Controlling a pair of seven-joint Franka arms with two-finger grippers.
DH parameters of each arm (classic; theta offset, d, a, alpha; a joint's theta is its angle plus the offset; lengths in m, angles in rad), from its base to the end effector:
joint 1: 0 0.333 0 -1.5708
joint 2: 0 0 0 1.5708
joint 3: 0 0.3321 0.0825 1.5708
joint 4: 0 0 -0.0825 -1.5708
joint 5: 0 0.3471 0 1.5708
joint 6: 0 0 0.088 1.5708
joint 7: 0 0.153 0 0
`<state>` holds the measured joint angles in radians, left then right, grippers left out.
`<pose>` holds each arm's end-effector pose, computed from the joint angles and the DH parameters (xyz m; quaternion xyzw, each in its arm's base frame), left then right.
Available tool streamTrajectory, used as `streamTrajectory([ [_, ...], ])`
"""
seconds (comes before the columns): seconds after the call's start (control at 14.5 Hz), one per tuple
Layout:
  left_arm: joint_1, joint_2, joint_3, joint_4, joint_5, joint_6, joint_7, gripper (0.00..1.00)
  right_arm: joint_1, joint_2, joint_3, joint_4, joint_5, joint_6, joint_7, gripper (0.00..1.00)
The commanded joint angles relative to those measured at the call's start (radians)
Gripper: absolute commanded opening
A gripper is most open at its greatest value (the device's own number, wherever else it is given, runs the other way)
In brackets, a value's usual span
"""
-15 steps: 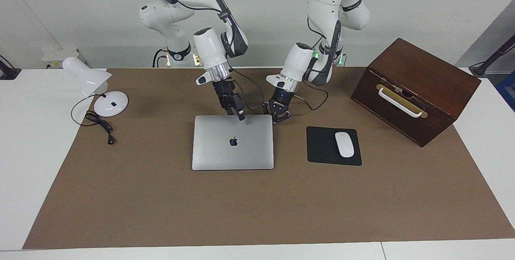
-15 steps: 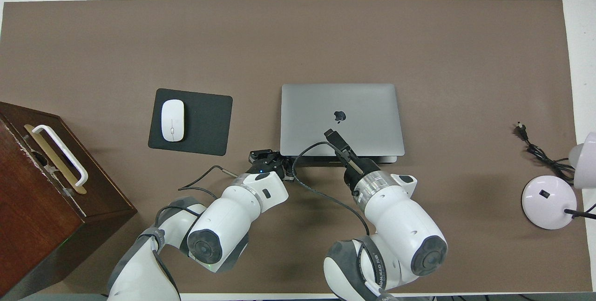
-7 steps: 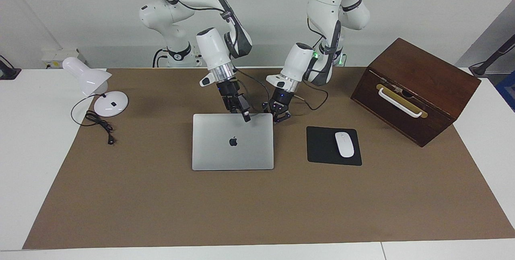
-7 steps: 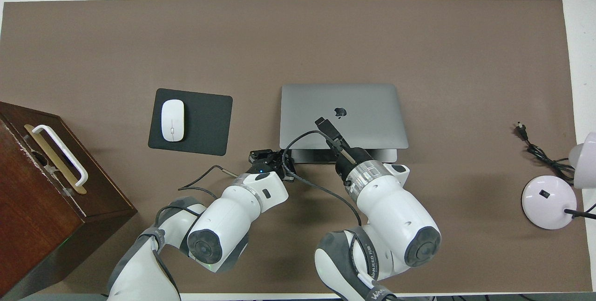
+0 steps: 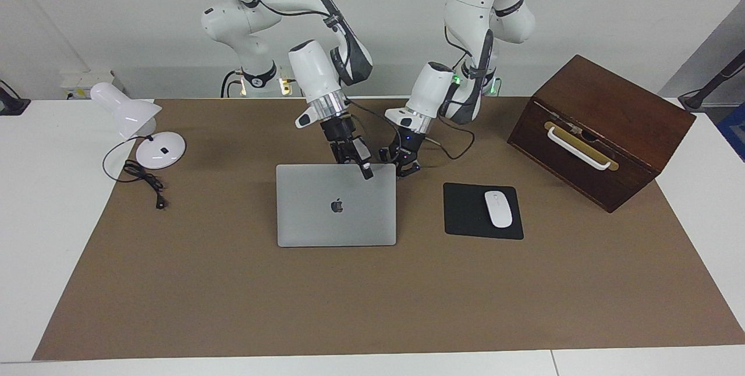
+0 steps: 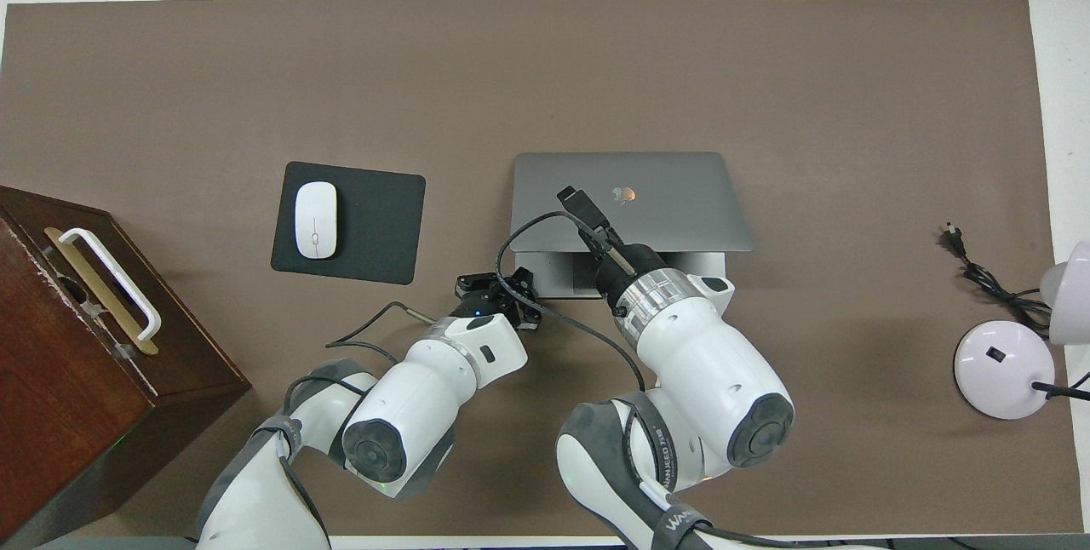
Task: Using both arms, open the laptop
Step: 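Lift the laptop lid upward with the right gripper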
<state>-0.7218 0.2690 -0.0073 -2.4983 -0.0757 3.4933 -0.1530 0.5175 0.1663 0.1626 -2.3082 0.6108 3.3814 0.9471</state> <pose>0.4085 -0.3511 0.2822 0.9066 -0.2287 0.3203 0.1526 0.4912 0.3039 0.3860 -0.8080 0.4115 -0.2304 0.3531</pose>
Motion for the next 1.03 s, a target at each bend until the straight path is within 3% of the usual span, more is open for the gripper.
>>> streamTrajectory([
  [0.0,-0.018,0.065,0.015,0.026,-0.004,0.01,0.018,0.0,-0.007,0.044,0.005,0.093,0.02,-0.007,-0.03,1.0],
  [0.96,-0.018,0.067,0.013,0.026,-0.004,0.01,0.018,0.0,-0.034,0.131,0.003,0.325,0.006,-0.05,-0.047,1.0],
])
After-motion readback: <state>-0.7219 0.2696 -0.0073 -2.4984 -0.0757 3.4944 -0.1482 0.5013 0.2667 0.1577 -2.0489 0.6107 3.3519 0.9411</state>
